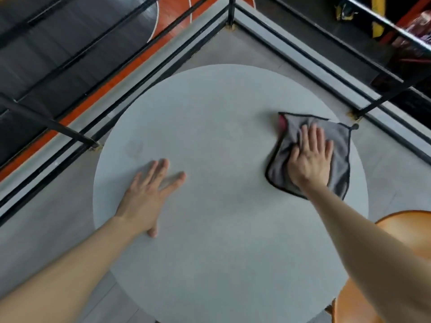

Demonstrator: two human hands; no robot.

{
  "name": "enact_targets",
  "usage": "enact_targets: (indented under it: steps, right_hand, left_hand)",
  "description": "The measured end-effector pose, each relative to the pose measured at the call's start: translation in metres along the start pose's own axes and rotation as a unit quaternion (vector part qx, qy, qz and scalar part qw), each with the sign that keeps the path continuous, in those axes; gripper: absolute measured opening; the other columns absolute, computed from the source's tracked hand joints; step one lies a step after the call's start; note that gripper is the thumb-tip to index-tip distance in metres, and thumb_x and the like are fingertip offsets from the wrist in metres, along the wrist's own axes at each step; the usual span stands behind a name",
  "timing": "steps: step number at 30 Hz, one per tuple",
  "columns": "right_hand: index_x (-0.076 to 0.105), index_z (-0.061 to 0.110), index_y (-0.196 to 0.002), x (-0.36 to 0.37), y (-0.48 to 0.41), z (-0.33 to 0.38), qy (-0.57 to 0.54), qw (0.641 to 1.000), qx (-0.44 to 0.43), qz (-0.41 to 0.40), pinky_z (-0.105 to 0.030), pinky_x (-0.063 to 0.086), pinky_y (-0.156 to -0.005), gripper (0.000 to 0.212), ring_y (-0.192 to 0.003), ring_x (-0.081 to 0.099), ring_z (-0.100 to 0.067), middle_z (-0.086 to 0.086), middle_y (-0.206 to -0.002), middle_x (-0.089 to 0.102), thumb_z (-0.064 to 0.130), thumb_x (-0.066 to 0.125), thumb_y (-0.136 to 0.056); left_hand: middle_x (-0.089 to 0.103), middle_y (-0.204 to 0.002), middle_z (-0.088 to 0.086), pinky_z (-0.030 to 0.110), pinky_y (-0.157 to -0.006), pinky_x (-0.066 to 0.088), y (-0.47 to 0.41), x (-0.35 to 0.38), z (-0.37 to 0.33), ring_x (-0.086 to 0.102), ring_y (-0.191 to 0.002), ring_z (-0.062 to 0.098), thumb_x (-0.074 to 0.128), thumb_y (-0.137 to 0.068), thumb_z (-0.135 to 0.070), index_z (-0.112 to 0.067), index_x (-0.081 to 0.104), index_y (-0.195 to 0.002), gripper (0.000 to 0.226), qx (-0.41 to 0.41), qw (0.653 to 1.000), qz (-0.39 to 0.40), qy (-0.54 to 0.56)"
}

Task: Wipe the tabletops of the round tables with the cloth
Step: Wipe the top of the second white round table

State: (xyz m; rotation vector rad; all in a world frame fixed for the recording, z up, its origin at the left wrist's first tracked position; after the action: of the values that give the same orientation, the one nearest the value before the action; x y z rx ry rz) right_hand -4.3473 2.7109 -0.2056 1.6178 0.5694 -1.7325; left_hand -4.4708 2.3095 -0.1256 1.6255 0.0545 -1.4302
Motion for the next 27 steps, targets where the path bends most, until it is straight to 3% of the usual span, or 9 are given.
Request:
enact_targets:
  steps: [2,4,7,11,14,20,27]
  right_hand:
    - [0.013,0.022,-0.176,-0.005,-0.034,0.021,-0.01,0.998,0.056,-0.006,-0.059,0.001,-0.136,0.077,-0.17,0.0,-0.022,-0.001,-0.184,0.002,0.049,0.013,-0.104]
    - [0.013,0.023,-0.176,-0.007,-0.054,0.065,-0.023,0.999,0.045,-0.015,-0.06,0.0,-0.136,0.078,-0.17,0.0,-0.023,-0.001,-0.184,0.002,0.05,0.013,-0.102]
    - [0.023,0.021,-0.174,0.002,-0.054,0.15,-0.018,0.996,-0.084,-0.019,-0.062,0.006,-0.135,0.074,-0.17,0.008,-0.026,-0.006,-0.183,0.012,0.046,0.022,-0.105]
    - [0.031,0.022,-0.173,0.024,0.004,0.255,-0.023,0.961,-0.277,0.004,-0.062,0.007,-0.134,0.067,-0.17,0.012,-0.029,-0.008,-0.182,0.019,0.044,0.03,-0.11]
    - [0.028,0.025,-0.173,0.029,0.011,0.273,-0.029,0.949,-0.312,0.014,-0.061,0.005,-0.134,0.063,-0.17,0.01,-0.027,-0.006,-0.182,0.017,0.043,0.025,-0.112]
    - [0.025,0.021,-0.174,0.024,-0.003,0.227,-0.053,0.964,-0.259,0.008,-0.053,0.004,-0.137,0.066,-0.17,0.01,-0.023,-0.001,-0.183,0.016,0.04,0.024,-0.111]
    - [0.023,0.024,-0.174,0.011,0.017,0.067,-0.03,0.999,-0.009,-0.032,-0.054,0.006,-0.137,0.065,-0.17,0.007,-0.021,0.001,-0.184,0.011,0.043,0.024,-0.113]
  left_hand:
    - [-0.044,-0.164,0.015,0.059,-0.128,0.02,-0.002,0.002,0.001,-0.033,-0.155,0.037,0.103,-0.04,-0.054,-0.041,-0.042,-0.153,0.184,0.0,1.0,-0.005,-0.004]
    - [-0.047,-0.163,0.015,0.058,-0.129,0.018,-0.004,0.0,0.004,-0.034,-0.155,0.037,0.102,-0.043,-0.054,-0.041,-0.045,-0.151,0.182,0.007,1.0,-0.003,-0.004]
    - [-0.046,-0.163,0.016,0.057,-0.129,0.017,-0.002,-0.002,0.004,-0.032,-0.156,0.038,0.099,-0.048,-0.057,-0.04,-0.047,-0.149,0.179,0.013,1.0,-0.012,-0.009]
    - [-0.046,-0.162,0.018,0.054,-0.13,0.013,0.0,0.003,0.008,-0.03,-0.157,0.038,0.096,-0.051,-0.062,-0.039,-0.045,-0.15,0.174,0.014,0.999,-0.005,-0.03]
    - [-0.05,-0.159,0.019,0.055,-0.13,0.012,-0.002,0.005,0.011,-0.033,-0.156,0.039,0.092,-0.053,-0.068,-0.038,-0.043,-0.148,0.168,0.01,0.999,0.004,-0.051]
    - [-0.047,-0.162,0.018,0.055,-0.13,0.016,0.001,-0.005,-0.002,-0.03,-0.157,0.038,0.097,-0.05,-0.06,-0.039,-0.045,-0.151,0.175,0.017,0.999,0.009,-0.031]
    - [-0.042,-0.165,0.017,0.055,-0.129,0.021,0.003,-0.008,-0.004,-0.026,-0.159,0.039,0.1,-0.044,-0.061,-0.04,-0.043,-0.152,0.181,0.016,1.0,0.004,-0.018]
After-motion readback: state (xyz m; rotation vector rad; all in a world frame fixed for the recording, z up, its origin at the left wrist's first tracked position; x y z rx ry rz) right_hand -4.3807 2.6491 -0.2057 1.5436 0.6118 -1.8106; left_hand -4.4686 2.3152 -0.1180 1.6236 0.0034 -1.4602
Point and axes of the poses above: each hand's wrist, its own y-axis away from the middle knuckle, its own x-axis out of the palm, z = x × y, the point moved 3 cm from there along -y, towards the middle knuckle
